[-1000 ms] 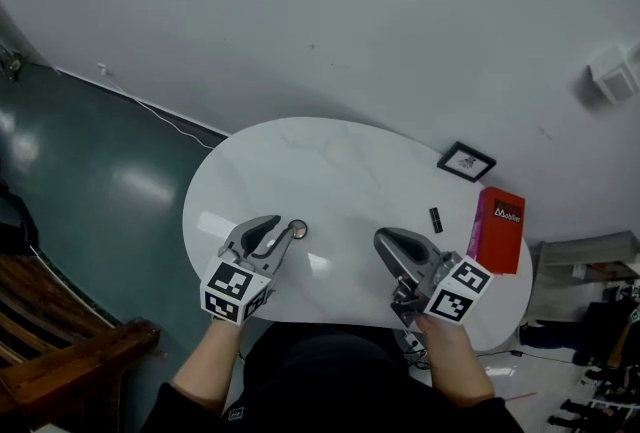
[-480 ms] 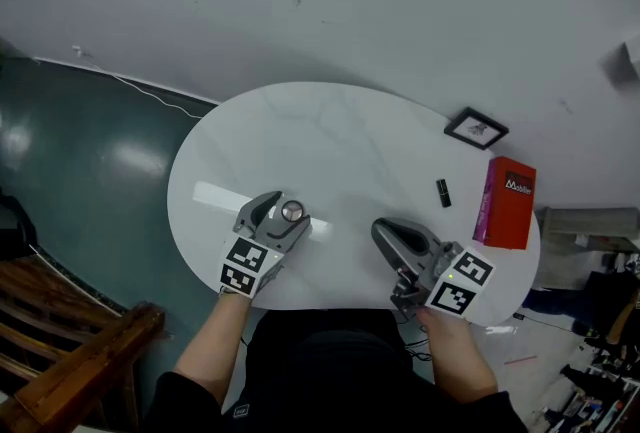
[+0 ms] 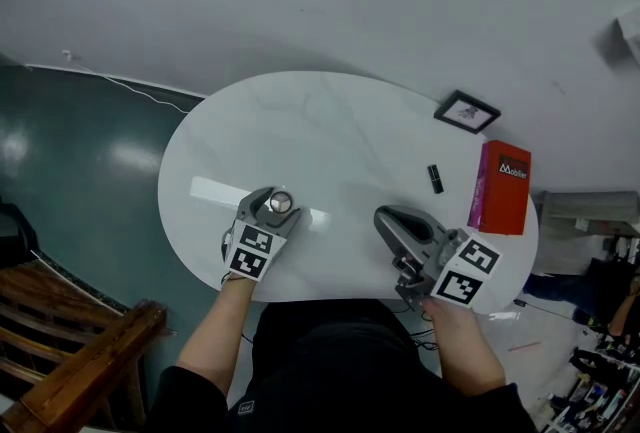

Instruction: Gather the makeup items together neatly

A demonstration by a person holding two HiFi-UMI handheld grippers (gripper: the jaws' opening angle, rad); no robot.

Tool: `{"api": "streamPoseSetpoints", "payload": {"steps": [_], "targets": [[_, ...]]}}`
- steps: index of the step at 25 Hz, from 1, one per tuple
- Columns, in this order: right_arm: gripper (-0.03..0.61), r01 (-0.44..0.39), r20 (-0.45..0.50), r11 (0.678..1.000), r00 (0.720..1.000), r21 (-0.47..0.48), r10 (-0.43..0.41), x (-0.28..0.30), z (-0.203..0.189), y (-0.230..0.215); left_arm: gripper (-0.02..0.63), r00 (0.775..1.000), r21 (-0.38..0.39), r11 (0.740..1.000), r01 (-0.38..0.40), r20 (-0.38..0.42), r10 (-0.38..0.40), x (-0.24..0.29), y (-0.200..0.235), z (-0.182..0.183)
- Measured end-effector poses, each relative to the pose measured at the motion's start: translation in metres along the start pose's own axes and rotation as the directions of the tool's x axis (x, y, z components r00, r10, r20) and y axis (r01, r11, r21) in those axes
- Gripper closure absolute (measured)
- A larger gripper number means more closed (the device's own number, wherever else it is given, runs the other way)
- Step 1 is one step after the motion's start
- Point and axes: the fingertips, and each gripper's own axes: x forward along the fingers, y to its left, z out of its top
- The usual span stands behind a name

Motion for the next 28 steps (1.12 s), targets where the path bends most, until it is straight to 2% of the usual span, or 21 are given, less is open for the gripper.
{"api": "streamPoseSetpoints", "payload": {"steps": [4, 8, 12, 15, 19, 28], "targets": [[0.541, -0.01, 0.011, 1.0, 1.0, 0.005, 0.01, -0.008, 0.001, 0.003, 0.332, 0.999, 0.002, 1.0, -0.019, -0.045, 0.019, 0.005, 0.0, -0.01], [0.541, -0.016, 0.03, 1.0, 0.999, -0.003, 0.016, -0.017, 0.007, 0.006, 0.393, 0.997, -0.016, 0.999, -0.049, -0.058, 0.048, 0.004, 0.006, -0.014], [0.541, -0.016, 0.042, 1.0, 0.999, -0.001, 0.016, -0.028, 0.009, 0.005, 0.394, 0.996, -0.019, 0.998, -0.065, -0.062, 0.064, 0.006, 0.006, -0.016], [0.541, -0.014, 0.057, 1.0, 0.998, 0.001, 0.014, -0.037, 0.011, 0.004, 0.396, 0.997, -0.052, 0.996, -0.066, -0.049, 0.063, 0.006, 0.005, -0.013], [0.541, -0.012, 0.083, 1.0, 0.996, -0.002, 0.012, -0.048, 0.018, 0.005, 0.396, 0.998, -0.05, 0.997, -0.06, -0.03, 0.058, 0.001, -0.005, 0.0], [0.541, 0.026, 0.146, 0.999, 0.989, 0.038, -0.031, -0.08, 0.021, -0.01, 0.396, 0.999, 0.006, 0.999, -0.034, 0.022, 0.034, 0.004, -0.033, 0.052]]}}
